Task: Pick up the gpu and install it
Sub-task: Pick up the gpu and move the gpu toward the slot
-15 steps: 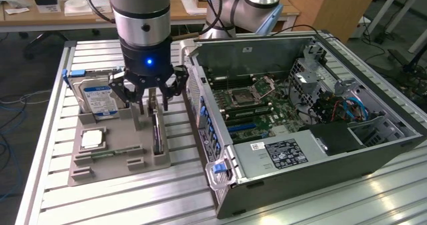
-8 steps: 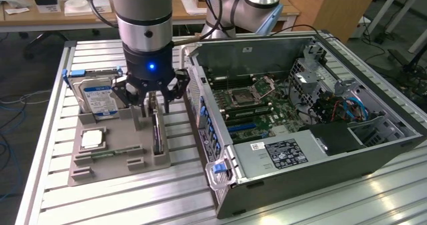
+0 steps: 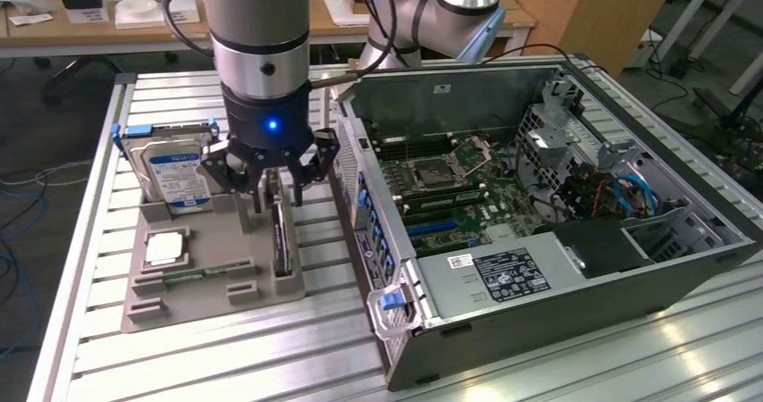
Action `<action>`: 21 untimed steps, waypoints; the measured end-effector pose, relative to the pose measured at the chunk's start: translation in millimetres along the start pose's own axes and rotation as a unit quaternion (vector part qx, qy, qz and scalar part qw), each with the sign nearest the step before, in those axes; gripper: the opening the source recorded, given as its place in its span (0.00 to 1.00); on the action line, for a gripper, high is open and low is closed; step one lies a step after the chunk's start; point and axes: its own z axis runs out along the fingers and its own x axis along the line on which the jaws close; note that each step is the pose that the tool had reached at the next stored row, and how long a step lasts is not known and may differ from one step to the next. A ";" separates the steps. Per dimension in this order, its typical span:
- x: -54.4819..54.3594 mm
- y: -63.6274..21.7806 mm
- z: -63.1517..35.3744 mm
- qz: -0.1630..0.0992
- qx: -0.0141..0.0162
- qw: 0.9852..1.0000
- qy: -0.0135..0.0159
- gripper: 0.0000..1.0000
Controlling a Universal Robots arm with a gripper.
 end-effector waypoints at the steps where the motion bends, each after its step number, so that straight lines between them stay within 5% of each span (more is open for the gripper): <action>1: 0.0 0.0 1.5 0.000 0.000 1.000 0.001 0.53; 21: -0.4 -1.2 26.9 0.000 0.000 1.000 0.008 0.53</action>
